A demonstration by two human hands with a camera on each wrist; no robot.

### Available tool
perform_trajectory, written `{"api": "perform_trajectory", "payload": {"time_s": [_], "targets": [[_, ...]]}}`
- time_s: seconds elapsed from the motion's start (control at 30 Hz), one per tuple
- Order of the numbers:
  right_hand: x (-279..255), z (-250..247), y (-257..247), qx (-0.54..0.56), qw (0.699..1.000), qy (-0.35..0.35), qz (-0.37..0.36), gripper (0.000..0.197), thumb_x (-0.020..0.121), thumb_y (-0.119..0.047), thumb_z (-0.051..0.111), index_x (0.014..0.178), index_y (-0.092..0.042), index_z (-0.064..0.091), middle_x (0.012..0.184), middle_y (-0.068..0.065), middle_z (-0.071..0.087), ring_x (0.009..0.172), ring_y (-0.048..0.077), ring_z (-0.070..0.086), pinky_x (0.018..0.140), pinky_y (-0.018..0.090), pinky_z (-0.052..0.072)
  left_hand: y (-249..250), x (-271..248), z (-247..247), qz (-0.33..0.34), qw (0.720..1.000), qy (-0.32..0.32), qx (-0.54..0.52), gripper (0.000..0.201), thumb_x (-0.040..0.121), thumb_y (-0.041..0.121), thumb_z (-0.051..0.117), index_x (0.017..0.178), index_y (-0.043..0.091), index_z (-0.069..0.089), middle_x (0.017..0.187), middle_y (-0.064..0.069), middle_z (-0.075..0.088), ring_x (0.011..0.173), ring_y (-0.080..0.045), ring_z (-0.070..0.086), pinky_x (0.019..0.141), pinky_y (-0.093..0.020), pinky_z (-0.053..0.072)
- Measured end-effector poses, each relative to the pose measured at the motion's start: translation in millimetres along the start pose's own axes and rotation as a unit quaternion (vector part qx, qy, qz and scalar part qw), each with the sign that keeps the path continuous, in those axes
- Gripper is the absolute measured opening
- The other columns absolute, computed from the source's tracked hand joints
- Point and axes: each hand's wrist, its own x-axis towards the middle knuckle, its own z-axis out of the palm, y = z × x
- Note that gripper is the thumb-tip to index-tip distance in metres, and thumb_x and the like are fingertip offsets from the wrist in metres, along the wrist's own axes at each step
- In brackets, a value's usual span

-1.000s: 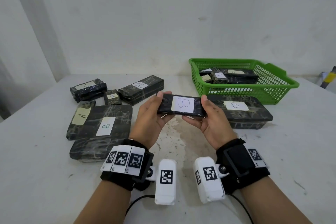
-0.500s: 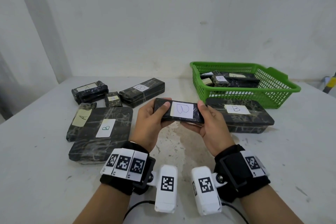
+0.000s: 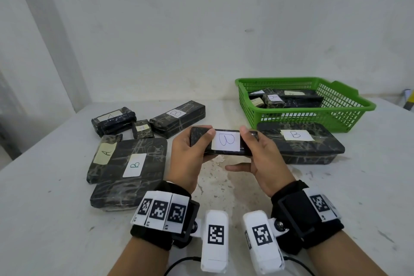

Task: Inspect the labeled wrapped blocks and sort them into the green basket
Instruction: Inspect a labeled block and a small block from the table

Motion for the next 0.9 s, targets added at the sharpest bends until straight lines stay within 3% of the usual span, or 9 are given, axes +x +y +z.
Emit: {"api": "perform_trajectory", "payload": {"time_s": [0.07, 0.2, 0.33, 0.47, 0.6, 0.7, 0.9], "targets": [[0, 0, -1, -0.009, 1.0, 0.01, -0.007, 0.049, 0.082, -0.04, 0.065, 0.111, -0.001, 0.059, 0.101, 0.014, 0.073, 0.085, 0.018, 0.073, 0.053, 0.033, 0.06, 2, -1, 1, -0.007, 1.0, -0.013, -0.006, 0.005, 0.093, 0.012, 0.063, 0.097, 0.009, 0.065, 0.089, -0.011, 0.07, 0.082, -0.019, 0.067, 0.066, -0.026, 0.059], [0, -5, 0, -0.006, 0.999, 0.033, -0.022, 0.024, 0.093, -0.02, 0.062, 0.106, 0.0, 0.062, 0.092, 0.011, 0.071, 0.073, 0.015, 0.071, 0.052, 0.026, 0.057, 4, -5, 3, -0.043, 0.997, -0.059, -0.029, 0.025, 0.083, 0.024, 0.069, 0.102, 0.009, 0.064, 0.091, -0.007, 0.071, 0.082, -0.015, 0.069, 0.067, -0.025, 0.058], [1, -4, 0, 0.003, 1.0, 0.018, -0.008, 0.031, 0.094, -0.023, 0.061, 0.114, 0.001, 0.06, 0.097, 0.012, 0.07, 0.077, 0.016, 0.071, 0.053, 0.027, 0.058, 1, -4, 1, -0.029, 0.999, -0.04, -0.01, 0.013, 0.09, 0.002, 0.063, 0.1, 0.011, 0.064, 0.093, -0.01, 0.069, 0.079, -0.016, 0.069, 0.068, -0.024, 0.059], [1, -2, -1, 0.021, 1.0, -0.015, 0.008, 0.04, 0.083, -0.029, 0.066, 0.113, -0.004, 0.061, 0.105, 0.012, 0.071, 0.087, 0.018, 0.071, 0.058, 0.028, 0.059, 1, 0, -4, -0.027, 0.998, -0.043, -0.022, 0.014, 0.091, 0.003, 0.062, 0.103, 0.01, 0.064, 0.095, -0.011, 0.069, 0.083, -0.019, 0.068, 0.073, -0.028, 0.06], [3, -7, 1, 0.008, 1.0, 0.007, -0.01, 0.021, 0.092, -0.01, 0.062, 0.11, 0.0, 0.063, 0.102, 0.014, 0.072, 0.083, 0.019, 0.072, 0.06, 0.026, 0.058, 3, 2, -6, -0.065, 0.992, -0.087, -0.067, 0.02, 0.09, 0.002, 0.06, 0.11, 0.007, 0.062, 0.093, -0.008, 0.07, 0.079, -0.014, 0.07, 0.069, -0.024, 0.059], [3, -10, 0, 0.037, 0.999, 0.004, 0.003, 0.021, 0.092, -0.009, 0.061, 0.111, 0.001, 0.063, 0.097, 0.011, 0.073, 0.078, 0.018, 0.072, 0.059, 0.024, 0.058, 2, 2, -5, -0.064, 0.99, -0.105, -0.07, 0.025, 0.092, -0.007, 0.054, 0.113, 0.004, 0.06, 0.099, -0.012, 0.069, 0.083, -0.014, 0.071, 0.071, -0.023, 0.059], [4, -6, -2, 0.131, 0.99, -0.029, 0.032, 0.024, 0.098, -0.009, 0.052, 0.119, 0.002, 0.056, 0.111, 0.019, 0.068, 0.087, 0.022, 0.072, 0.069, 0.029, 0.061, 1, 5, -7, -0.054, 0.992, -0.068, -0.092, 0.026, 0.092, -0.01, 0.051, 0.116, -0.001, 0.057, 0.105, -0.019, 0.066, 0.084, -0.018, 0.071, 0.069, -0.024, 0.06]]}}
